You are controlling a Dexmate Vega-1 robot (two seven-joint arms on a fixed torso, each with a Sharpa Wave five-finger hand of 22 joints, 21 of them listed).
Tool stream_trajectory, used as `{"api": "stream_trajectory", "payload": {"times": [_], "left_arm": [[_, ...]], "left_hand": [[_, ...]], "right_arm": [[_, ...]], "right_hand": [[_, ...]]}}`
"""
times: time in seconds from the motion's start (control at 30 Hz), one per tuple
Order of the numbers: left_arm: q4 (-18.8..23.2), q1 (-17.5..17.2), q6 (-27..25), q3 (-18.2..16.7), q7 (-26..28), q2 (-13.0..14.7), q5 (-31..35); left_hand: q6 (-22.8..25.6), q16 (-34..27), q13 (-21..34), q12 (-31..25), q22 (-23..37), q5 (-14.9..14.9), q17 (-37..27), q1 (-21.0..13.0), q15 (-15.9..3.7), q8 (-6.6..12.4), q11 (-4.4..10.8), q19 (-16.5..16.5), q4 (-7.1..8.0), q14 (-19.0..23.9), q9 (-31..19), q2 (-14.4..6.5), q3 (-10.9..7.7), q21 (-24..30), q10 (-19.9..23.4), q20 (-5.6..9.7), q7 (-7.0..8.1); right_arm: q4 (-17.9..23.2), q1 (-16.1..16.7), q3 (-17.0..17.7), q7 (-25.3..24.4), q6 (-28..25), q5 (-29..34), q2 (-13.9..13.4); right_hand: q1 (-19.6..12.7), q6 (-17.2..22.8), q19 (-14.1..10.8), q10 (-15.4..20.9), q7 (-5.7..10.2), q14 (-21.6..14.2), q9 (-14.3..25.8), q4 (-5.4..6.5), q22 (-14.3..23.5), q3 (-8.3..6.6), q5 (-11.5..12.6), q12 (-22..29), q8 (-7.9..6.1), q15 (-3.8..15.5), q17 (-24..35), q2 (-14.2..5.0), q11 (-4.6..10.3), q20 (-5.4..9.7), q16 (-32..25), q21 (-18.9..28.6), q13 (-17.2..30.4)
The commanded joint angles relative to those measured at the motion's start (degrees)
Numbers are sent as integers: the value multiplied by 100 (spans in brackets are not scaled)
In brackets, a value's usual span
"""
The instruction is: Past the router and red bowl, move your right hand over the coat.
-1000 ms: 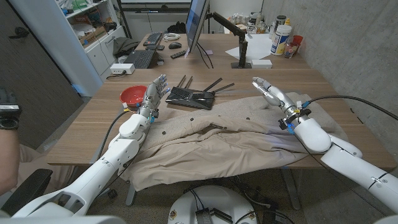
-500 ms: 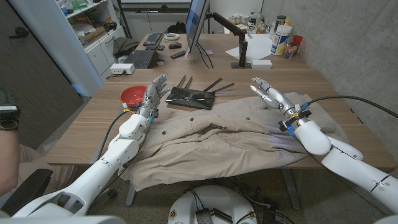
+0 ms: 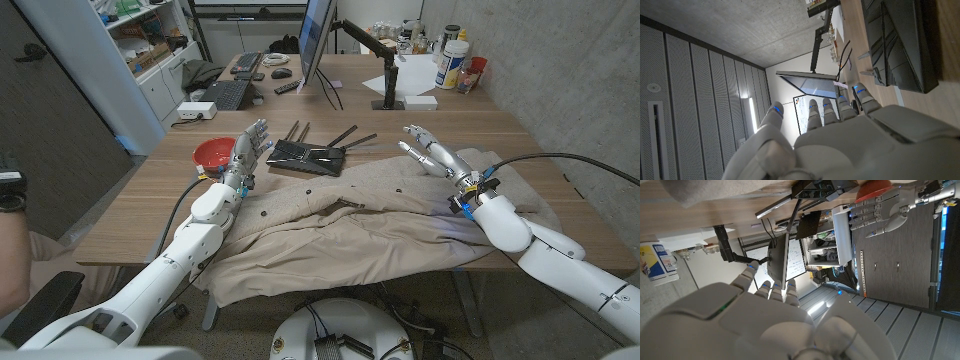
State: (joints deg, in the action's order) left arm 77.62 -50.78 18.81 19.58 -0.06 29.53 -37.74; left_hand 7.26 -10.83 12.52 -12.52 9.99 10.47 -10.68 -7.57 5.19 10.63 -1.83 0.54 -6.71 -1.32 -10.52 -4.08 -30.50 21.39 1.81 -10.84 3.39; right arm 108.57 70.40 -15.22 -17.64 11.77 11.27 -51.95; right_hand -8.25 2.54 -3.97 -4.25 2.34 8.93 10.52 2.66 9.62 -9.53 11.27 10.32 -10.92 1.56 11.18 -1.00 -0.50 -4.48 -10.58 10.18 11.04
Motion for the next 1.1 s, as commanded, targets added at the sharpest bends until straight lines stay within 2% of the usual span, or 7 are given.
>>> {"api": "stream_trajectory", "payload": {"times": [0.03,0.33,0.53,1.1], "left_arm": [[5,0,-10,9,14,-2,15],[0,-2,-2,6,13,-3,13],[2,-2,-4,5,13,-2,12],[24,-13,34,9,11,-1,33]], "left_hand": [[53,-28,-5,-26,22,18,-11,46,45,26,-23,-56,0,-20,-9,-15,-51,-23,-16,-23,22],[51,-27,-9,-26,22,18,-11,49,49,25,-27,-62,-2,-23,-9,-14,-54,-43,-21,-20,22],[52,-25,-11,-25,23,18,-11,52,54,25,-22,-66,-2,-26,-9,-14,-56,-55,-26,-22,25],[54,-26,-16,-30,24,18,-10,58,52,25,-30,-80,-5,-24,-9,-14,-61,-88,-17,-17,19]], "right_arm": [[136,56,-23,5,32,295,-99],[259,115,-6,32,-4,457,-159],[368,138,-6,51,-49,621,-207],[632,259,8,82,-316,1033,-322]], "right_hand": [[-107,-45,66,-91,-28,86,29,-85,5,-11,12,19,28,-24,14,66,-20,-23,8,-12,16],[-223,-162,131,-201,-20,155,30,-196,5,-1,13,14,42,-59,12,164,-23,-71,1,-7,16],[-251,-178,132,-207,-27,164,31,-219,5,-3,14,21,39,-78,11,175,-25,-67,-4,0,16],[-436,-345,260,-355,17,303,35,-355,5,-44,23,19,46,-136,9,188,0,-198,0,-6,16]]}}
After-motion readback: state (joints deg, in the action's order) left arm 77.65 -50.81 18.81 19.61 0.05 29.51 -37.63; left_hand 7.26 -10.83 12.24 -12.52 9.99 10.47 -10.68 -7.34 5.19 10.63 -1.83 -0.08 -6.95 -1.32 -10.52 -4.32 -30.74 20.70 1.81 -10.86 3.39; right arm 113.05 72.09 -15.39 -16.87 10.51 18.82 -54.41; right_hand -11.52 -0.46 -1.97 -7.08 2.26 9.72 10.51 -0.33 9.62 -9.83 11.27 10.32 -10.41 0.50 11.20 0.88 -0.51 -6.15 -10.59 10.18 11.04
